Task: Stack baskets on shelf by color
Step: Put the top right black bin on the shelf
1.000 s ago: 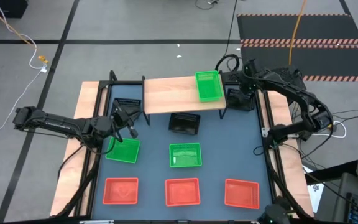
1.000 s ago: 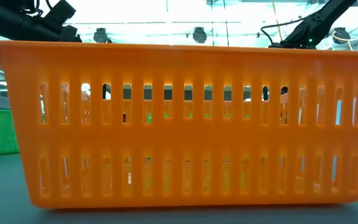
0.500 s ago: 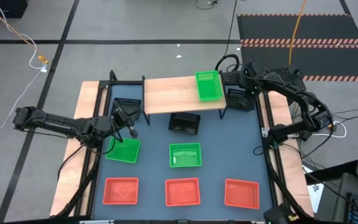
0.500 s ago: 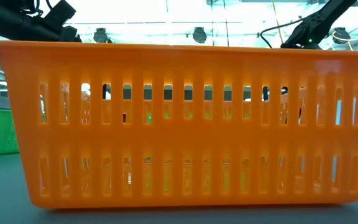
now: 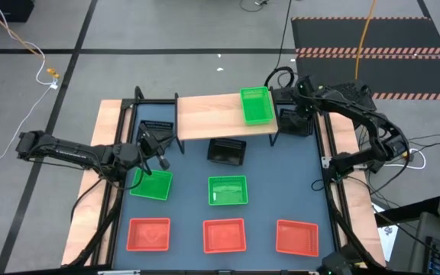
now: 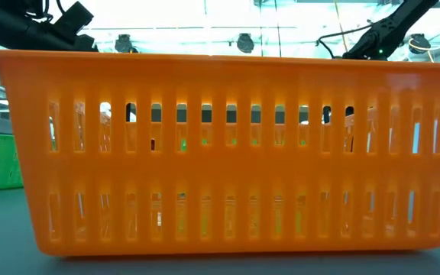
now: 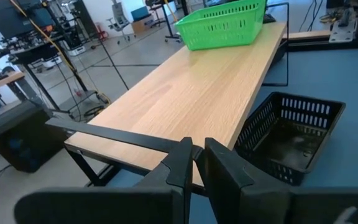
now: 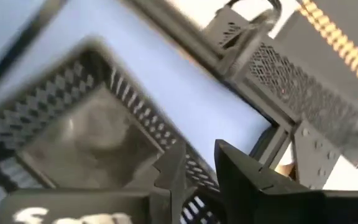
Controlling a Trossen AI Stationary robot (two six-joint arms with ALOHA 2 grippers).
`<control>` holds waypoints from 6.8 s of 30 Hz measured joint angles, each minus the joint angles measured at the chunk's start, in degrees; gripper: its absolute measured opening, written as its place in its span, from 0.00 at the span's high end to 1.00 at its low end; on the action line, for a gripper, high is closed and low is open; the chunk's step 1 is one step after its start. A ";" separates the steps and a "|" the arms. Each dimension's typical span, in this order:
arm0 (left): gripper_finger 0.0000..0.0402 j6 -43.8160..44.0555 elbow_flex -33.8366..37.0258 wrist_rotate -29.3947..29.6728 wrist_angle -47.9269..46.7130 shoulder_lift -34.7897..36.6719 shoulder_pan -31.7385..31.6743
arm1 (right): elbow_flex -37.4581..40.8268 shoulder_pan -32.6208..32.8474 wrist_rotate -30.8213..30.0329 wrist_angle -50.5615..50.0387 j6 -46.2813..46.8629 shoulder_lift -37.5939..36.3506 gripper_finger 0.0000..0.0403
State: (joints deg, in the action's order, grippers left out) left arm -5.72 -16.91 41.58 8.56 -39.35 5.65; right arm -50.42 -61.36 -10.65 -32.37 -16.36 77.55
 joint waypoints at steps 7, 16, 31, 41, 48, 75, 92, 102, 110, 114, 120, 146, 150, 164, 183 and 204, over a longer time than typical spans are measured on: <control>0.88 -1.11 0.02 0.02 0.15 -0.02 0.01 | 3.60 -0.01 0.66 7.52 -9.15 0.05 0.80; 0.88 -1.66 0.02 0.06 0.59 0.00 0.00 | 6.85 -0.05 3.25 9.34 -14.30 0.05 0.80; 0.88 -1.49 0.02 0.08 0.69 -0.01 0.00 | 9.65 -0.13 2.94 10.80 -16.01 -0.80 0.96; 0.88 -0.65 0.02 0.10 0.75 -0.01 0.00 | 9.71 -0.14 -2.48 9.50 -7.80 -6.04 0.99; 0.88 -0.08 0.02 0.11 0.58 0.00 0.00 | 9.71 0.48 1.36 8.69 -2.76 -11.88 0.99; 0.88 1.11 0.02 0.11 0.15 -0.01 0.00 | 9.71 3.15 -4.53 23.91 7.97 -19.67 1.00; 0.88 1.33 0.02 0.13 0.06 -0.01 0.00 | 9.71 4.71 -4.33 33.88 11.44 -28.16 1.00; 0.88 1.51 0.02 0.13 0.13 -0.01 0.00 | 9.71 10.41 -4.29 37.17 13.24 -34.75 1.00; 0.88 1.26 0.02 0.17 1.52 -0.01 0.00 | 9.21 22.01 -2.61 43.90 17.19 -33.74 1.00; 0.88 1.11 0.02 0.20 1.81 0.00 0.00 | 6.09 27.39 -2.91 44.20 17.16 -30.84 1.00; 0.88 1.09 0.02 0.20 1.81 0.00 0.00 | -0.94 34.75 -4.82 44.19 16.00 -23.48 1.00; 0.88 1.73 0.02 0.13 0.02 -0.02 0.00 | -32.09 55.33 -19.20 43.65 7.28 10.02 1.00; 0.88 1.73 0.02 0.13 -0.08 0.00 0.00 | -33.28 56.17 -19.10 43.79 12.91 10.42 1.00; 0.88 1.96 0.02 0.13 0.24 0.00 0.00 | -33.30 57.05 -10.50 46.41 22.52 17.75 1.00; 0.88 1.91 0.02 0.13 0.13 -0.01 0.00 | -34.61 59.88 -19.59 36.37 21.87 20.31 1.00; 0.88 2.21 0.02 0.13 -0.27 -0.01 0.00 | -36.53 59.11 -7.39 32.31 31.56 19.75 1.00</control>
State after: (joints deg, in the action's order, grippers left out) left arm -3.51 -16.88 41.71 8.29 -39.36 5.65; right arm -86.95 -2.26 -18.04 -0.06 15.20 97.30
